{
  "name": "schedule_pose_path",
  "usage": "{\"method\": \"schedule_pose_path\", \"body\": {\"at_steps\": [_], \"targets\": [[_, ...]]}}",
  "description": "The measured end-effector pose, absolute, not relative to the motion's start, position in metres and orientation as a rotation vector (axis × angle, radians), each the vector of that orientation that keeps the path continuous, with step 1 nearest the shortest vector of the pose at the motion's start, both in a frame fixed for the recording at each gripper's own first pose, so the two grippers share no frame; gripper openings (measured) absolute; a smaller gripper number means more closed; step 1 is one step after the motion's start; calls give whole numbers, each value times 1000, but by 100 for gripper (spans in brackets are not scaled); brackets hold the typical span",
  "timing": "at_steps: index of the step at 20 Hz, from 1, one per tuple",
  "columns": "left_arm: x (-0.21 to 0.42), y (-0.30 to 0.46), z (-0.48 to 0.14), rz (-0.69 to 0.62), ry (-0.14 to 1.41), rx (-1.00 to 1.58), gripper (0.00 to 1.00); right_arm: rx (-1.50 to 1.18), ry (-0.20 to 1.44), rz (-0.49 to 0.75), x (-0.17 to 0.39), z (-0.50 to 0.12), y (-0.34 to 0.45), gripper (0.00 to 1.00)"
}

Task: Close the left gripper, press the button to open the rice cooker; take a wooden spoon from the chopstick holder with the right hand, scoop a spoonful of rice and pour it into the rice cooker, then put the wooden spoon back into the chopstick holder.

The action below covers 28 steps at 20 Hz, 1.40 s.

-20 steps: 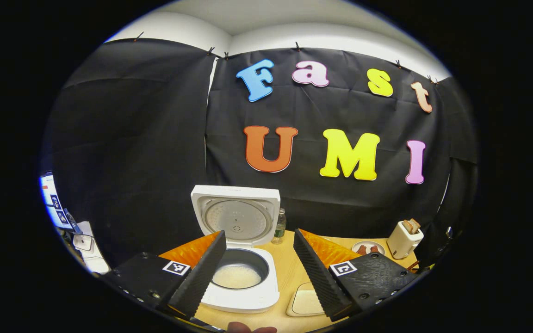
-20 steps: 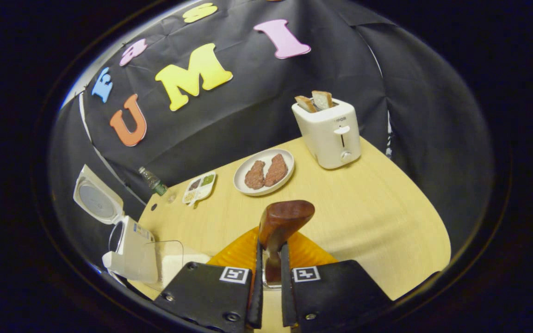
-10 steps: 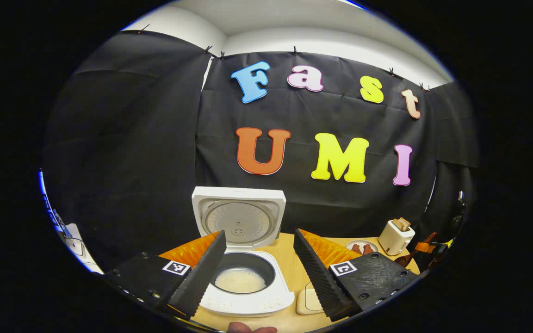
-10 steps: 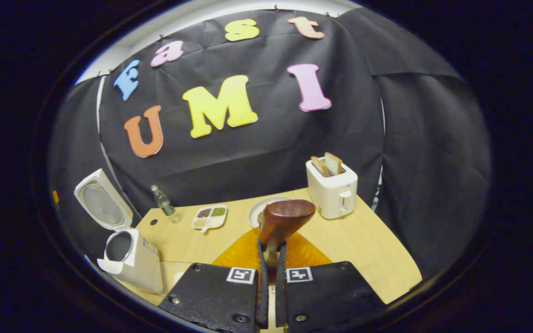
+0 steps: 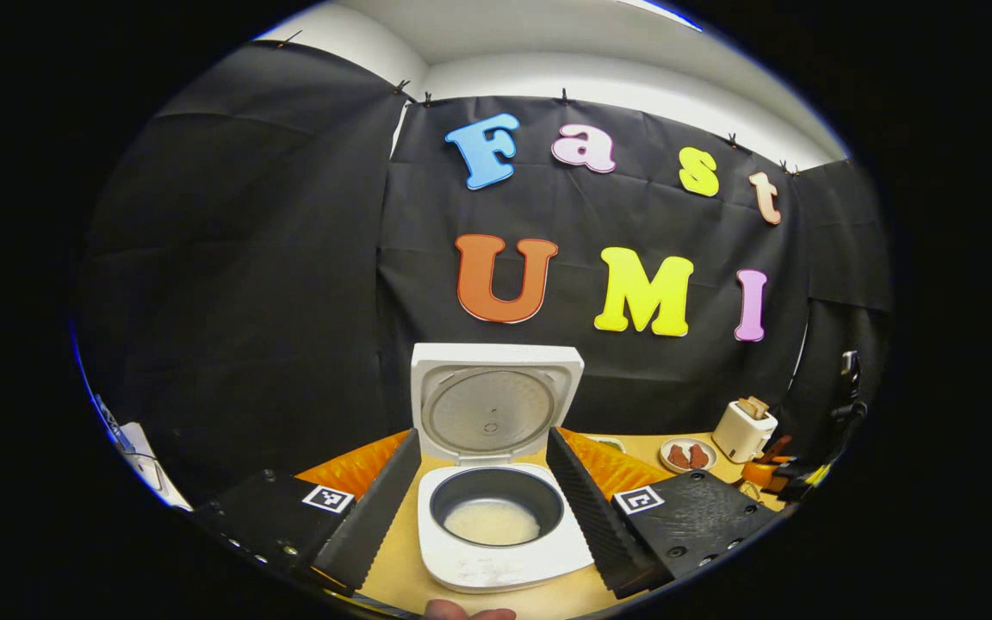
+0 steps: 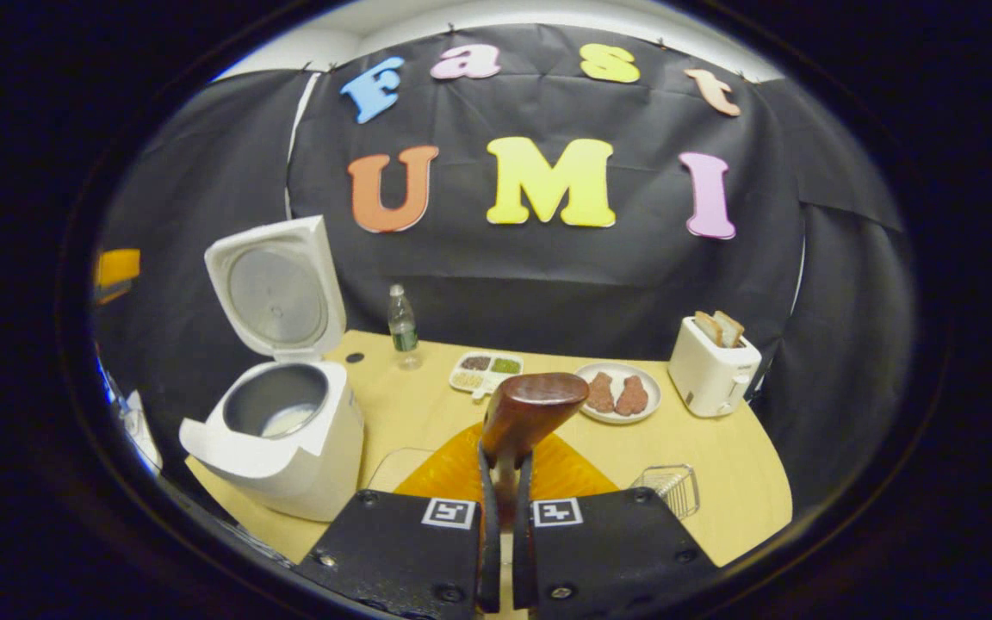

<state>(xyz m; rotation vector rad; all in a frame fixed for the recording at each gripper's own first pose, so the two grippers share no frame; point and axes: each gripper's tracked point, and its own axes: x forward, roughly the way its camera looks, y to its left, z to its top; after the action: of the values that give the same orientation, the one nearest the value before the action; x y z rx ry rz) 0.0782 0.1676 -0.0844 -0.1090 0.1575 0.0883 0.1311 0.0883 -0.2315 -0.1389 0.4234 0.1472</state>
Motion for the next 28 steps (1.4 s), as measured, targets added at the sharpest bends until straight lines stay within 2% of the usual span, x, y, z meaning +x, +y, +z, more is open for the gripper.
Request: {"method": "schedule_pose_path", "body": {"at_steps": [5, 10, 21, 28], "targets": [[68, 199, -104, 99, 210, -99, 94, -430, 432, 105, 135, -295, 100, 11], [59, 215, -114, 117, 234, -104, 94, -429, 474, 119, 127, -328, 112, 11], [39, 234, -119, 184, 262, -113, 95, 207, 639, 166, 122, -341, 156, 11], [34, 215, -109, 182, 255, -104, 95, 642, 669, 105, 134, -335, 128, 11]]}}
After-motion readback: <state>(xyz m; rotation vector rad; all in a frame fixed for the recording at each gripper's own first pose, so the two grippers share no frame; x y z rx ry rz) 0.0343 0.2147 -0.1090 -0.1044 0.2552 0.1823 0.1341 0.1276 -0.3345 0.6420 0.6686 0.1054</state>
